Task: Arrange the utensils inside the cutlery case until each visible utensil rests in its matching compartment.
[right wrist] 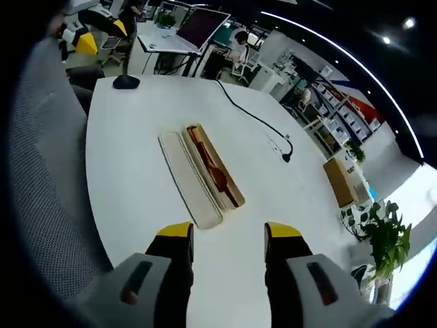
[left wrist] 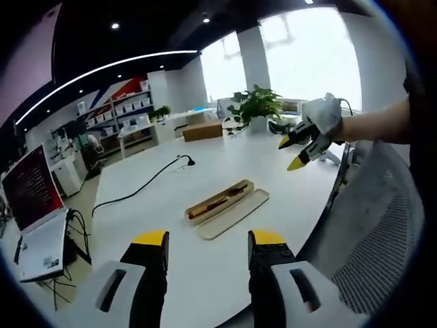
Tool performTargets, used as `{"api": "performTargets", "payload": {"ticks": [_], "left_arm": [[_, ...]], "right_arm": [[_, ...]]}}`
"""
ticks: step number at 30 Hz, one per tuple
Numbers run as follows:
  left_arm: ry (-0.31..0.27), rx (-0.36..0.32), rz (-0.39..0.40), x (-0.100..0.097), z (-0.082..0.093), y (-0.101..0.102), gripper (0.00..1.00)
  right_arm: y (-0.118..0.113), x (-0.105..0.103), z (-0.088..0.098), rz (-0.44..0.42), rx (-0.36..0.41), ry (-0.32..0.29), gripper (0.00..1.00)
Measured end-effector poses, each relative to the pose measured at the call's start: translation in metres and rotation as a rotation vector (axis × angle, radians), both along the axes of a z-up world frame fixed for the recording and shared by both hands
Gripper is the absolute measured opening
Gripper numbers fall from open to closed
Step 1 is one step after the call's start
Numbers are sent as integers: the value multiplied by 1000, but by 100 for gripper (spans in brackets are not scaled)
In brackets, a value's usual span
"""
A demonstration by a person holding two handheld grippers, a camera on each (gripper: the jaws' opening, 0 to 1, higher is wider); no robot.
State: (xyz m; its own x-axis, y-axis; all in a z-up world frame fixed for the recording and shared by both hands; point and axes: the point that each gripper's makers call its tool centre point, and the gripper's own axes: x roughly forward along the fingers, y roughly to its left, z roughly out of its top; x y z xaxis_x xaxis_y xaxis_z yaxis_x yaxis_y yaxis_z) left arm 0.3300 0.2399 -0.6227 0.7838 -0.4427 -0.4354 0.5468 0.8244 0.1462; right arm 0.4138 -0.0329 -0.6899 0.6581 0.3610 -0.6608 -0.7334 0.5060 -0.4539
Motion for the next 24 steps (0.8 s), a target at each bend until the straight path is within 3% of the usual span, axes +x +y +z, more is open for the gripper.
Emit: {"api": "performTargets", "payload": {"ticks": [3,7,8,9,13,19,24], "left_arm": [[27,-27,-13,0,-2,-3,48],[45,-65,-60,-2,1,-11,53],[103,-99,-95,-6,-2,-17,52],[113,-109,-119,-7,-2,-20,52],[96,-67,-147,1,-2,-18,52],[99,-49,-196,13,-8,-23,52],[114,14,-238,27,-23,-27,52]], "right_arm": [[-1,-5,-12,23,-34,35,41],[1,-6,-14,26,-6,49,42],[3,-7,-15,25,11,58,42],[3,-8,-16,27,14,64,42],[6,-9,-18,31,36,84,41],[9,-10,-19,-27,184,136,40],[13,-14,-26,-56,284,204,39]]}}
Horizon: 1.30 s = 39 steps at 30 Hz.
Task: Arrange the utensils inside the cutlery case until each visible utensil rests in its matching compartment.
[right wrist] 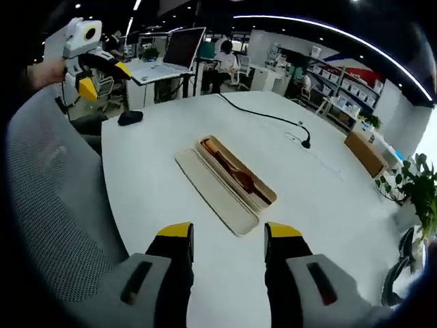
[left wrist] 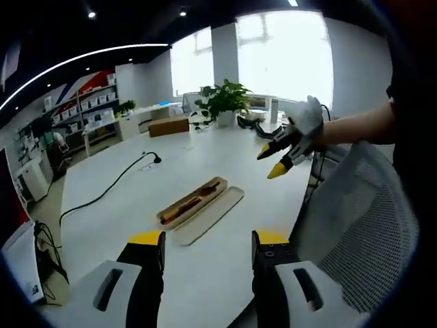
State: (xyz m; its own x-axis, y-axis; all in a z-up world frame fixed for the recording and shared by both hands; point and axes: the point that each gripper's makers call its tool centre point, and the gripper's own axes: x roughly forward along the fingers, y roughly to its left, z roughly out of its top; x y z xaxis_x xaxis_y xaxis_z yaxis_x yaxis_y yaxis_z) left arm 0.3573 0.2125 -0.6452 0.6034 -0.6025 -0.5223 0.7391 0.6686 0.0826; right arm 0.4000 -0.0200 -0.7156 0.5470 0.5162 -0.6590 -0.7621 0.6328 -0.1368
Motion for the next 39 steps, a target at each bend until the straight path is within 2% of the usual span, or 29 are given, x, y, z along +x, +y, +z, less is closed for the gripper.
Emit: {"api": "performTargets", "payload": {"ticks": [4,7,12,21,24,29,33,36,39], "left_arm": [[22,17,-24,9,-14,-3,52],[32,25,-43,15,-23,-6,52],[50,28,-77,35,-41,-13,52],[85,102,-186,63,-81,-19,52],[62,129,-216,72,-94,-22,52],[110,159,-245,89,-127,-23,53],[110,180,-280,95,-144,-24,51],[152,188,-276,99,-155,-22,51],[154,181,-275,104,-158,-23,51]], "right_arm": [[2,-5,-9,35,-21,18,41],[3,-8,-13,52,-10,34,42],[7,-17,-27,124,-6,101,43],[-12,8,-53,172,-110,129,43],[-14,22,-60,183,-138,130,43],[-10,46,-73,235,-197,121,44],[-6,56,-89,296,-223,145,44],[-2,58,-100,330,-202,187,44],[-3,60,-106,349,-211,198,44]]}}
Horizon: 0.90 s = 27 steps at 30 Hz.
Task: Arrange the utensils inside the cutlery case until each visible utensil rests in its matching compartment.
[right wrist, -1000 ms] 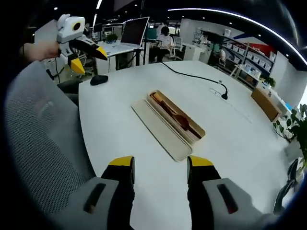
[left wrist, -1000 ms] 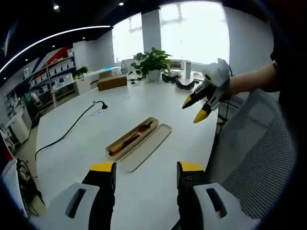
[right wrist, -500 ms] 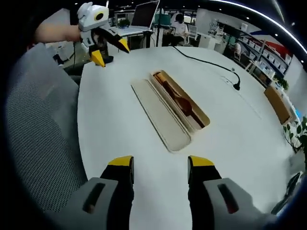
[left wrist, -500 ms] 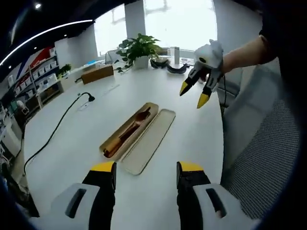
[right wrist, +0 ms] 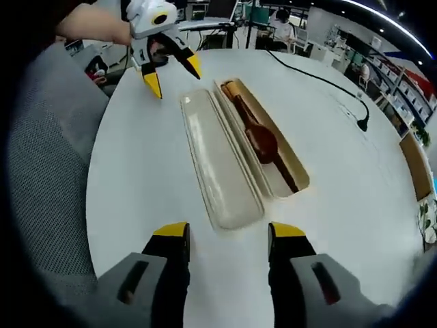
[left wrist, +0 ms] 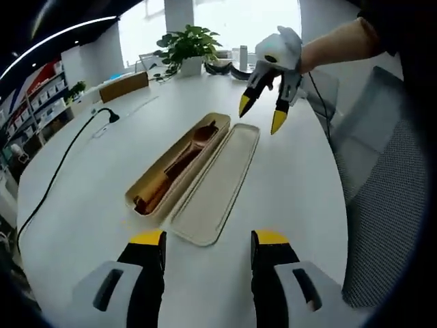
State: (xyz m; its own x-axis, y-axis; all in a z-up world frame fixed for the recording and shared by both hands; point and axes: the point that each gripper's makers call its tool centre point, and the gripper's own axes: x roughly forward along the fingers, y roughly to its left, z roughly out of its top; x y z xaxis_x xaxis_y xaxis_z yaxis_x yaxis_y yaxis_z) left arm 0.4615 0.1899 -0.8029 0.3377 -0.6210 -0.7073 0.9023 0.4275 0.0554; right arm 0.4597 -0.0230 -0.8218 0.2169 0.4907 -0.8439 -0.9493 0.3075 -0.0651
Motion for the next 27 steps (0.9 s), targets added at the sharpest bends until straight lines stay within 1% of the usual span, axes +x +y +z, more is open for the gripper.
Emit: {"api": "performTargets", "payload": {"ticks": [3,4,6,8,10,13,16,17,18,19,20,21,23,25,27], "left_arm": [[16,-13,13,5,-4,-3,51],[15,-15,12,6,-4,-4,51],[12,-16,5,8,-5,-9,51],[22,-24,3,11,-6,-13,51],[26,-29,2,12,-7,-17,50],[29,-32,-13,14,-8,-23,50],[41,-24,-20,13,-14,-26,50],[43,-15,-22,13,-17,-25,50],[50,2,-24,11,-21,-24,51],[42,2,-28,10,-23,-24,51],[35,7,-37,10,-23,-23,51],[48,-15,-21,11,-22,-24,51],[39,-16,-18,12,-21,-25,50],[34,-22,-19,11,-21,-26,50],[32,-27,-17,9,-20,-27,49]], "right_arm": [[1,2,-4,7,4,11,44],[3,4,-3,-1,27,20,45],[4,8,-3,-7,33,18,48],[4,11,-3,-5,29,14,51],[4,15,-2,10,20,0,50],[7,20,0,17,39,7,51],[12,22,-4,32,53,18,51],[13,21,-5,36,51,26,51],[19,20,-4,36,86,39,51],[17,20,-6,27,75,49,51],[19,21,-6,27,85,36,51],[19,20,-5,29,92,36,51],[18,21,-5,25,100,33,49],[17,20,-4,22,101,34,43],[17,16,-5,38,93,37,42]]}}
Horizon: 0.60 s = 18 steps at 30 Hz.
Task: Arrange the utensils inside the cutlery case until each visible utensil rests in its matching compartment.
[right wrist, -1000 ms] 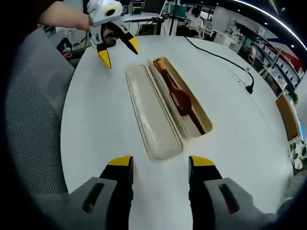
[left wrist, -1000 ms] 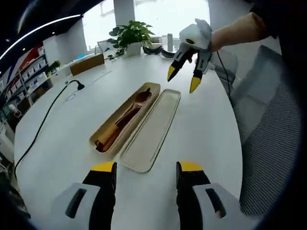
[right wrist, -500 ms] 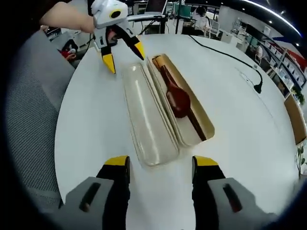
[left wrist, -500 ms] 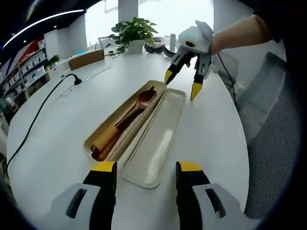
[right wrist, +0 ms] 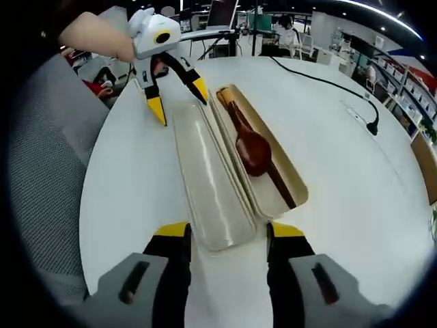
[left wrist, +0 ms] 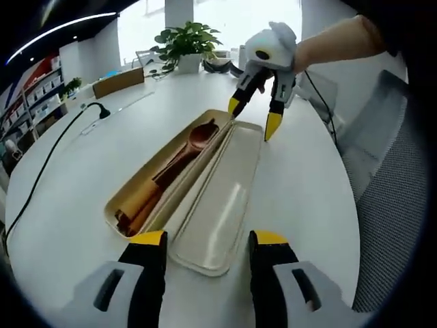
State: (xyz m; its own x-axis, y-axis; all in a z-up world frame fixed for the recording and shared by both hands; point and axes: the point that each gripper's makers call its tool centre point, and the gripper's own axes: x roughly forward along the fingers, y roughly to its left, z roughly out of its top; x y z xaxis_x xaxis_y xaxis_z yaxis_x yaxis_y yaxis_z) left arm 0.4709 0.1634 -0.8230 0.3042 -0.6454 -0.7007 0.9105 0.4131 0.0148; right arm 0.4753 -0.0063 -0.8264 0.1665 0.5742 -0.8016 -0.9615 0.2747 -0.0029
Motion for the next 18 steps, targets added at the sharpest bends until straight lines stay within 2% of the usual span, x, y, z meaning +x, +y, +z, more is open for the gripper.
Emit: {"api": "performTargets", "payload": {"ticks": [3,7,13,16,18], "left_arm": [[-10,-18,-5,-1,1,0,45],[-13,-27,-16,-4,3,1,45],[-23,-14,-74,-10,5,2,44],[-24,-7,-75,-11,7,2,44],[-40,7,-99,-12,7,1,43]], "right_arm": [[0,-5,0,14,-18,3,41],[-1,-16,0,44,-48,10,40],[-2,-24,0,99,-88,20,39],[1,-24,-1,133,-126,28,39],[6,-27,-1,179,-145,30,37]]}}
